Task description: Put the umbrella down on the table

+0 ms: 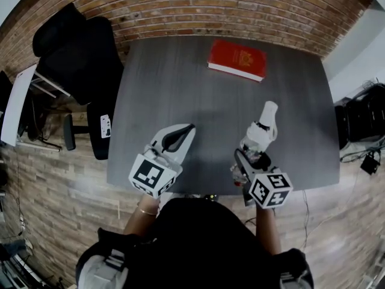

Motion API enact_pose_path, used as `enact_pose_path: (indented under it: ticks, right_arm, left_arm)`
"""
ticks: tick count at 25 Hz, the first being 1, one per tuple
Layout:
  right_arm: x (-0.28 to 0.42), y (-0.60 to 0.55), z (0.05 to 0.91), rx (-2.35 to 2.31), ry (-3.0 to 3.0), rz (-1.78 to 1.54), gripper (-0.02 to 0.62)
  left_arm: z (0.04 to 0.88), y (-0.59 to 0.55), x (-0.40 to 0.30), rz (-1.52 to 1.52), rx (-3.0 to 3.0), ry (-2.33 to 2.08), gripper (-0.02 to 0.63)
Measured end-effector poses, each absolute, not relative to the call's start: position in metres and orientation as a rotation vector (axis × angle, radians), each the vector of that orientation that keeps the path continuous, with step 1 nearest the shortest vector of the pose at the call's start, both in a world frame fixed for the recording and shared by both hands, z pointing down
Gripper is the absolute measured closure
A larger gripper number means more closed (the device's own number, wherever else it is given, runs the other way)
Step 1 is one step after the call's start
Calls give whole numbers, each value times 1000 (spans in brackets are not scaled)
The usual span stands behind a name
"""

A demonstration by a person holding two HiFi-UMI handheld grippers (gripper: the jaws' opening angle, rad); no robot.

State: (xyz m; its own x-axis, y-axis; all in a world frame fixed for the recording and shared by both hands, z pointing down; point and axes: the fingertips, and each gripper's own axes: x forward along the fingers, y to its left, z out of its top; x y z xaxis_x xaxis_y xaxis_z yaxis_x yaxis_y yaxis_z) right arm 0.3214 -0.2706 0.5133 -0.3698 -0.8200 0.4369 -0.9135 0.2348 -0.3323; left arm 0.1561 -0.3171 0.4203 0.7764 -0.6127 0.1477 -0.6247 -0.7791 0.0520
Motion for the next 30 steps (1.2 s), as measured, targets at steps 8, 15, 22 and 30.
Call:
enact_pose_path:
  ticks: [8,15,22,30]
  right_arm:
    - [312,-291,543,1614,-2258,876,299]
    - [308,-300,573,1566,-2182,941,299]
    - [303,-310,595,1527,-2123,987,299]
    - [296,-317,619,1483,-2065,1045,299]
  left_arm:
    - [433,-339,138,208,2835,-1024,604]
    - [443,-353,124,213,2802,-1062,604]
    - [452,-361,110,217,2771,-1088,604]
    - [456,-372,94,224,2749,-1131,604]
